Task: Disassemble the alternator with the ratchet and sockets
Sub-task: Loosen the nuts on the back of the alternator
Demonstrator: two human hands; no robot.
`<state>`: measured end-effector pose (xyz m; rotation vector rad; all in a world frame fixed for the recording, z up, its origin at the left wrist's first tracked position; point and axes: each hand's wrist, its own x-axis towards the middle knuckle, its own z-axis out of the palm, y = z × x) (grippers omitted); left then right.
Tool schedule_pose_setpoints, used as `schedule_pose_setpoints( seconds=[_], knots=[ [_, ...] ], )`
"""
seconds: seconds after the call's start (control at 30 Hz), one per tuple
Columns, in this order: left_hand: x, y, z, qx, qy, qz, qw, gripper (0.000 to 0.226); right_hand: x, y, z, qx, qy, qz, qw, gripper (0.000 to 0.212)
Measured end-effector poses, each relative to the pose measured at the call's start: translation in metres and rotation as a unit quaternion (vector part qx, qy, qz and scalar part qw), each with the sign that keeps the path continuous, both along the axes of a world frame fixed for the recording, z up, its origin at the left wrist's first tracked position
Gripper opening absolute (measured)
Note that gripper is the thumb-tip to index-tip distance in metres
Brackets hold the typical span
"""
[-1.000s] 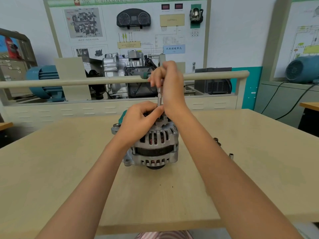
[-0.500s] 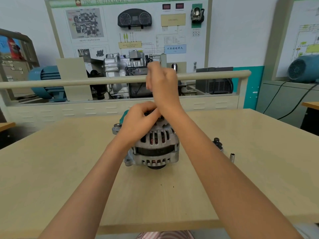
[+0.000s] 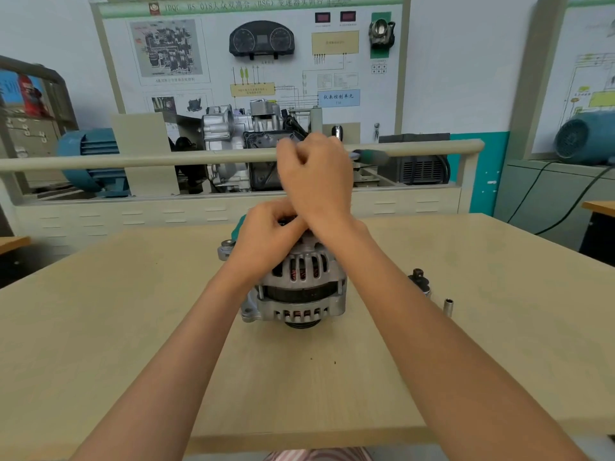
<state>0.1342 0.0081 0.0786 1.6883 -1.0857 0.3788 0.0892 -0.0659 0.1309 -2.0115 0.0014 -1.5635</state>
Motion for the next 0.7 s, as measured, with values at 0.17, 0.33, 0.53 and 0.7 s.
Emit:
schedule_pose_setpoints(
  seconds=[0.17, 0.33, 0.53, 0.7],
  knots=[
    [-0.004, 0.001, 0.003, 0.019, 0.011, -0.047, 0.999, 0.037, -0.004, -0.024, 0.013, 0.308, -0.024, 0.477, 0.823, 0.057],
    [-0.003, 0.003, 0.004, 0.007, -0.004, -0.044, 0.999, 0.030, 0.000, -0.011, 0.007, 0.233, -0.014, 0.399, 0.887, 0.055],
    [0.004, 0.001, -0.002, -0.005, 0.032, -0.011, 0.999, 0.061, 0.006, 0.011, -0.006, -0.063, -0.030, -0.113, 0.991, 0.036],
    [-0.003, 0.001, 0.004, 0.013, 0.020, -0.026, 0.999, 0.037, 0.004, 0.001, 0.009, 0.184, -0.032, 0.218, 0.958, 0.053]
  ],
)
